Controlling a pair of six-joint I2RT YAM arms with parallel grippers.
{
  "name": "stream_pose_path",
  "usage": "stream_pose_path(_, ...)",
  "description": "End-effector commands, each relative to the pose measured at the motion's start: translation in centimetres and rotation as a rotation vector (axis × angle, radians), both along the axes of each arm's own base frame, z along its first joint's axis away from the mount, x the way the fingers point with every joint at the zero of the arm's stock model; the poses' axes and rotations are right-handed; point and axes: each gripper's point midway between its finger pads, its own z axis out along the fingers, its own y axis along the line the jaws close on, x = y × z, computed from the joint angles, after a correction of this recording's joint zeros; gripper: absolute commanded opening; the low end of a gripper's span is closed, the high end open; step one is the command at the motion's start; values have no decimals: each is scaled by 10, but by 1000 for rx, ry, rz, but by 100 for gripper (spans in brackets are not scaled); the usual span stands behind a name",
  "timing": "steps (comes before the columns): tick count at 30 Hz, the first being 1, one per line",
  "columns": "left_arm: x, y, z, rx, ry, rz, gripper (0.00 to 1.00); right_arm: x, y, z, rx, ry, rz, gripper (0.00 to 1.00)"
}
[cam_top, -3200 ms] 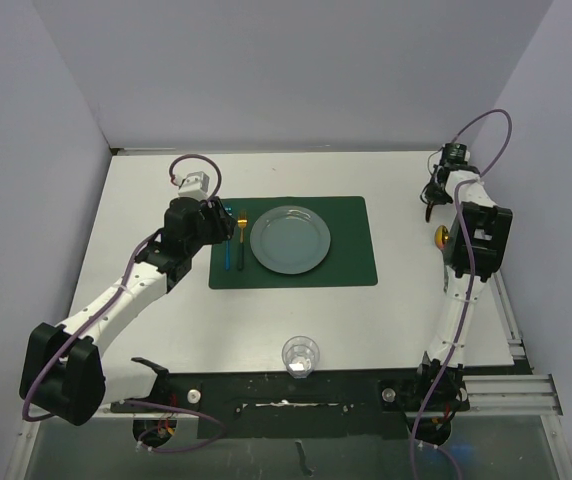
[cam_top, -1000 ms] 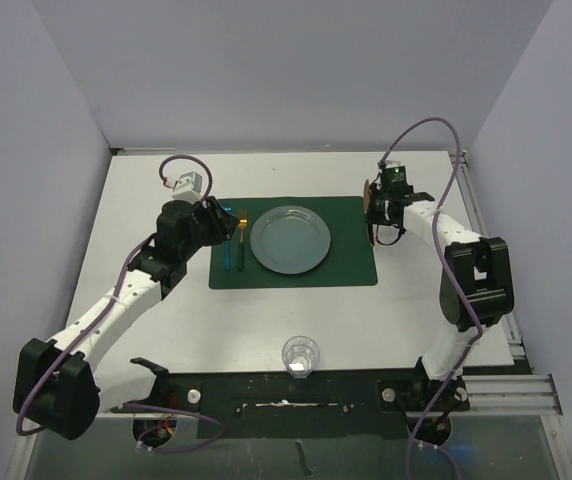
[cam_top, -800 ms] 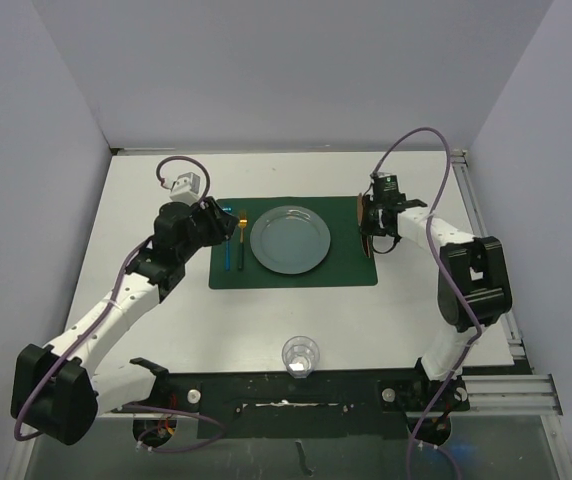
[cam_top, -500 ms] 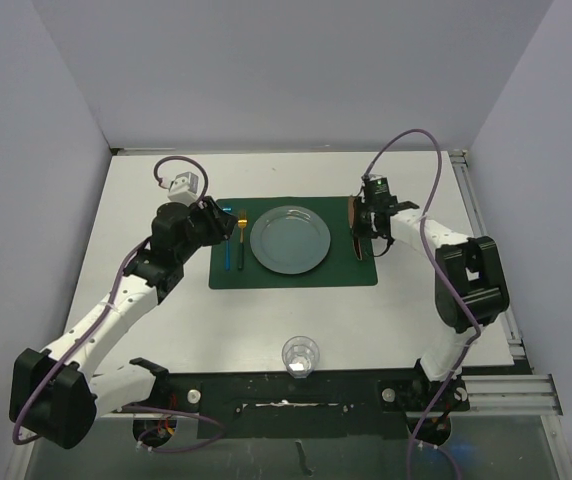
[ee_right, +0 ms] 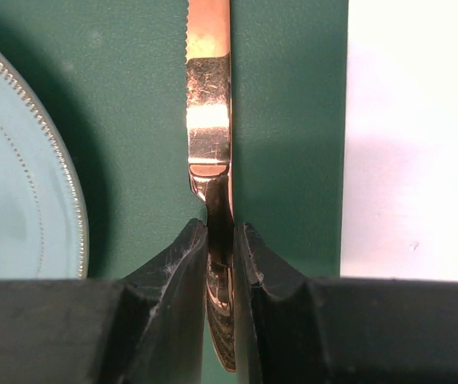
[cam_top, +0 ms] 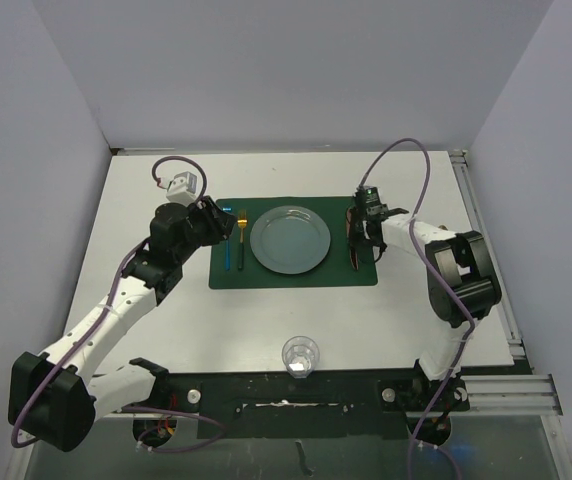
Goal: Set the dinner table for one person
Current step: Place the knife on the napkin.
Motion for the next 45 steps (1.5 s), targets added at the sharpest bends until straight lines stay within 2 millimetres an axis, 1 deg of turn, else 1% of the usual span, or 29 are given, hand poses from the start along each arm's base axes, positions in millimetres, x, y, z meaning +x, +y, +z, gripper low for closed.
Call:
stream_pose_path(1, 0, 0, 21, -18, -66, 0, 36, 14, -2, 10, -29, -74, -43, 0)
stream_pose_path(9, -1, 1, 18, -15, -61, 4, 36, 14, -9, 8, -72, -71, -66, 0)
stream_pose_path(25, -3, 4, 20, -10, -63, 11, 36, 14, -9, -6, -86, -39, -68, 0)
stream_pose_path(31, -3, 4, 20, -9, -65, 13, 36, 14, -10, -7, -102, -29, -73, 0)
stream_pose_path(36, -3, 4, 17, -7, -58, 12, 36, 15, -13, -8, -117, -18, -78, 0)
stream_pose_path(38, -2, 4, 16, -7, -55, 13, 36, 15, -11, -7, -119, -20, -74, 13)
stream_pose_path(42, -3, 4, 16, -7, -56, 13, 36, 15, -10, -6, -119, -20, -71, 31)
stream_pose_path(45, -3, 4, 16, -8, -56, 12, 36, 15, -9, -4, -118, -25, -69, 36)
